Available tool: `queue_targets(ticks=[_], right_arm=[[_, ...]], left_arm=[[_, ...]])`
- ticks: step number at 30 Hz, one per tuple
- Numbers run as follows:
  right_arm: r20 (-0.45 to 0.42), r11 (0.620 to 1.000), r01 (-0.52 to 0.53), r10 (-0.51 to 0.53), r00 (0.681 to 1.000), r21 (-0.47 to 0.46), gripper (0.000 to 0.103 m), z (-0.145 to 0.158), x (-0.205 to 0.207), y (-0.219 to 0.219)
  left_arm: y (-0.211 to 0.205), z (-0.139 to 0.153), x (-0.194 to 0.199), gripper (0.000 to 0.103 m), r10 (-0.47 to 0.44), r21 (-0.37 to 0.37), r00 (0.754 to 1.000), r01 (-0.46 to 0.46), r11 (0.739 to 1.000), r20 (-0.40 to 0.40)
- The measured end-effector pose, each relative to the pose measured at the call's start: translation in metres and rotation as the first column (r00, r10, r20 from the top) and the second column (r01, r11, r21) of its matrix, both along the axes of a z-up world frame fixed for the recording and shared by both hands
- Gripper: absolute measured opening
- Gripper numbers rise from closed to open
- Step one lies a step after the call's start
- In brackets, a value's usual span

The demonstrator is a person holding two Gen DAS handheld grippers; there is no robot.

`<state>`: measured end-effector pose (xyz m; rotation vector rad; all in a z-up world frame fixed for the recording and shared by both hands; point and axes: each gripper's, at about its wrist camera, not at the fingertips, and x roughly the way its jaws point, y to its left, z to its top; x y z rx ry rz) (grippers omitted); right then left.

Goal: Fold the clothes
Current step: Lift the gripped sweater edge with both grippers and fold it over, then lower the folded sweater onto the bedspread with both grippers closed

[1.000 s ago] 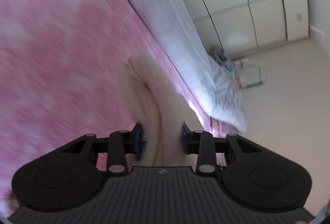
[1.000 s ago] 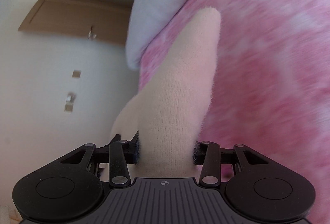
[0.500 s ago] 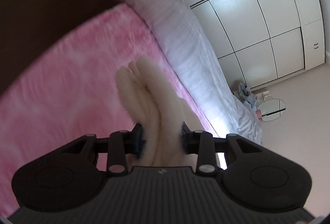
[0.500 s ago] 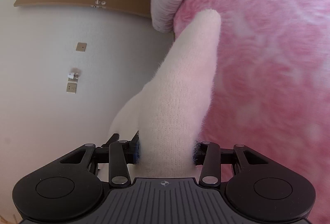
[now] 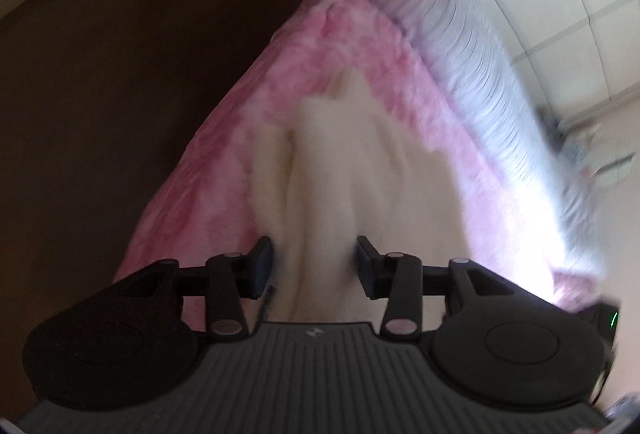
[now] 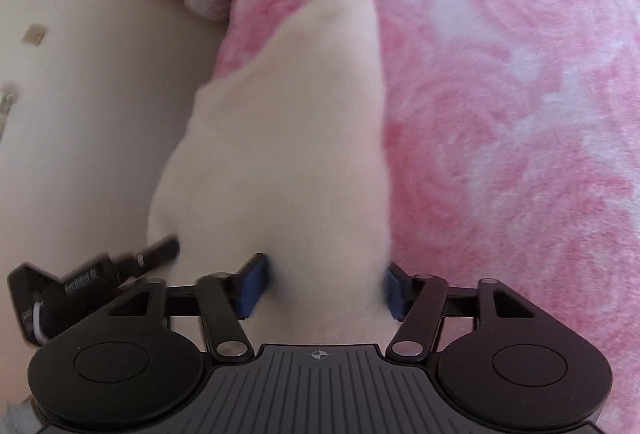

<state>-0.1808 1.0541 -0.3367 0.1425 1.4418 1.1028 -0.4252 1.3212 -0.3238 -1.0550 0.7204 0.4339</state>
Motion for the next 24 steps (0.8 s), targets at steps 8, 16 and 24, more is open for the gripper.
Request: queue_targets(ticks=[8,16,24], right_arm=[[0.019,0.997,-0.081,0.082,0.996,-0.015,0.063,0.018,-0.015,-0.042],[0.116,0.984,-0.116,0.132,0.984,-0.137,0.045,0.021,-0.053,-0.032],[0.268,0.955,-0.171,0.235,0.934,-0.241,0.043,0.025,-0.087,-0.015]], left_arm=[[-0.010,0.030,-0.049,0.037,0.013,-0.092,1.000,-0.011,0.996,0.014],[-0.047,0.028,-0.064,0.016,0.023,-0.057,0.999,-0.025,0.998,-0.033],[-0.053,0.025,-0.064,0.009,-0.005,0.045,0.995,0.010,0.999,-0.102]])
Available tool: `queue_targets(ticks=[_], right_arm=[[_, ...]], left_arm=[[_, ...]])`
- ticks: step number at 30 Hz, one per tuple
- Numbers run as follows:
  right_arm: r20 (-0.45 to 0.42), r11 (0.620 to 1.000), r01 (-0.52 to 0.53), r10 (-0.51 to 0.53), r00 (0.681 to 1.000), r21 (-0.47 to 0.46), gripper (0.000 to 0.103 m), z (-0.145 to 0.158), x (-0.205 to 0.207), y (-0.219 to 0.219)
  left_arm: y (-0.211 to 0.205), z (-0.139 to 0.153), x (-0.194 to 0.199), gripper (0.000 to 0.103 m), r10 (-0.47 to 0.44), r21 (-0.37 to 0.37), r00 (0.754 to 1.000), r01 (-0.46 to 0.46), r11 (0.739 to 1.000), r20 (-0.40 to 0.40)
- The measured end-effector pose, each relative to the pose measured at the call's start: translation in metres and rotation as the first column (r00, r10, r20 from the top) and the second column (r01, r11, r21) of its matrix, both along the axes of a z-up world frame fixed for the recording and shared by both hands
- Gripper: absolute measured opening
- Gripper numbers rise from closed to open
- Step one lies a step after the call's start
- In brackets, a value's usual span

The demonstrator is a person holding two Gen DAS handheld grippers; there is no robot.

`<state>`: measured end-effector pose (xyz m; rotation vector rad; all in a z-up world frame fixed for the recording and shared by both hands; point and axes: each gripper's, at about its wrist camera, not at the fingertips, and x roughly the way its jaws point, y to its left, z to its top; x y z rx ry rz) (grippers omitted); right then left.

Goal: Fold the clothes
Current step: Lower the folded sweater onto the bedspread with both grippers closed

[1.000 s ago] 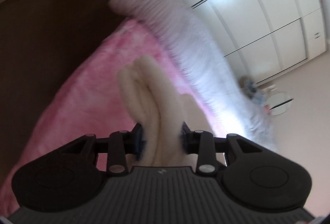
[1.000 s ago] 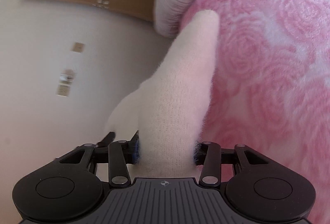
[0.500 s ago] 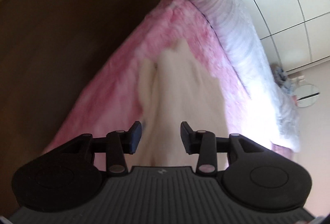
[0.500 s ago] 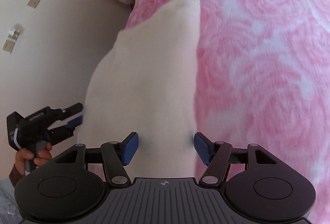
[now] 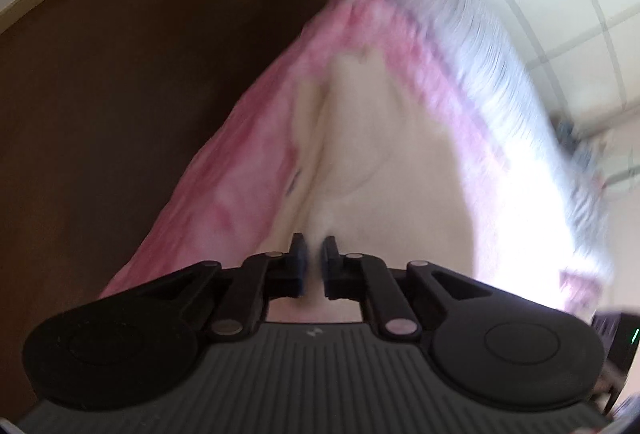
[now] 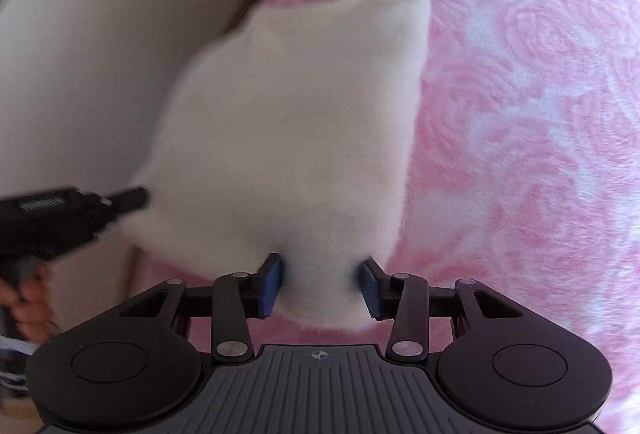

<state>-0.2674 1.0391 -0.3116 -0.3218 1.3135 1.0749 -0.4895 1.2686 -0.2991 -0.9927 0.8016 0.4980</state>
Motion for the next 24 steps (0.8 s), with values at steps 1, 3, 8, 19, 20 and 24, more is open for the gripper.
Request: queue_targets(ticks=[1,3,8,19,20,24], right_arm=[[0.010,1.000,0.003,-0.003,1.000,-0.024,0.044,-0.004,0.000,0.002],[-0.002,0.999,0.020,-0.020,1.000,-0.036,0.044,0.001,0.004,0.003],[0.118,1.000,-0.004,0.005,0.993,-0.006,0.044,0.032,0.006,0.000],[0.235,0.998,-0.055,0.050,0.971,0.012,0.033,0.026,-0.004,0.032],[0.238,0.998,-0.059,0.057,0.970,-0.001,0.033,0.020,-0.007,0.036],[0.278,0.990,-0.127,0.138,0.951,-0.055,0.034,0.009,-0.019,0.055]], left_arm=[[-0.003,0.004,0.001,0.009,-0.013,0.020,1.000,0.013,1.000,-0.015],[-0.006,0.015,0.006,0.011,-0.040,0.073,0.997,0.045,0.996,-0.059],[-0.015,0.056,0.016,0.007,-0.066,0.201,0.984,0.099,0.975,-0.167],[-0.026,0.032,0.095,0.004,-0.262,0.295,0.914,0.355,0.887,-0.310],[-0.026,0.025,0.094,0.004,-0.250,0.297,0.914,0.347,0.889,-0.320],[-0.020,0.020,0.094,0.004,-0.212,0.279,0.920,0.310,0.909,-0.329]])
